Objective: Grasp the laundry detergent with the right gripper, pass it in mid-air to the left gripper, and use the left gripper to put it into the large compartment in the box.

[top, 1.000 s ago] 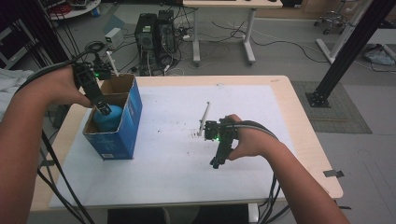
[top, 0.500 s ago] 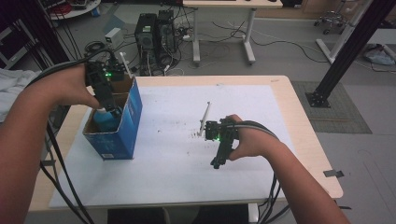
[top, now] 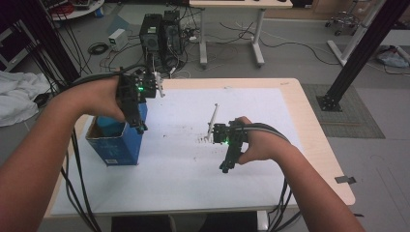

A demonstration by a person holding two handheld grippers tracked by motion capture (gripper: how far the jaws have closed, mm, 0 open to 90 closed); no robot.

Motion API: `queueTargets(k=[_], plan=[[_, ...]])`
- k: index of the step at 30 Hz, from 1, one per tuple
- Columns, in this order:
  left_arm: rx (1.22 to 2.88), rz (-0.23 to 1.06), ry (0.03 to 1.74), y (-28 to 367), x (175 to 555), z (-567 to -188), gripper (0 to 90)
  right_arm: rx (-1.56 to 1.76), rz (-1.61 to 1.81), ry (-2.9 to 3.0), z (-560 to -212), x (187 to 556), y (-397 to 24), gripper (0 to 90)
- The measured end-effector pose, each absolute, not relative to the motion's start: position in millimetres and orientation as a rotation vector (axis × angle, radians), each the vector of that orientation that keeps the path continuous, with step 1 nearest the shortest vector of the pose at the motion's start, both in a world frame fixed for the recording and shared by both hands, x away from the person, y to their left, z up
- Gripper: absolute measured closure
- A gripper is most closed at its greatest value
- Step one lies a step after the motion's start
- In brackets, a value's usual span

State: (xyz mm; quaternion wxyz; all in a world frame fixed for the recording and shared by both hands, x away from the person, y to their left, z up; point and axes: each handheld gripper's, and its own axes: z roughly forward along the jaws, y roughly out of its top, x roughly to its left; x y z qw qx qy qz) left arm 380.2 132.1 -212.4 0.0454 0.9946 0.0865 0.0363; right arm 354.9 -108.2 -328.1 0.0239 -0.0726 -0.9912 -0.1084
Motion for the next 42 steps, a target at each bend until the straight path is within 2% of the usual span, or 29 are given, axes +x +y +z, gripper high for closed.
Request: queueTargets(k=[9, 21, 42], plan=[[3.067, 0.078, 0.139, 107, 376, -244, 6.1, -0.233, -0.282, -3.066, -332, 358, -104, 3.5], [3.085, 0.055, 0.097, 101, 376, -280, 6.1, -0.254, -0.242, -3.062, -336, 359, -106, 3.5], [3.064, 0.045, 0.116, 103, 378, -278, 6.1, -0.246, -0.187, -3.079, -329, 367, -114, 3.6]])
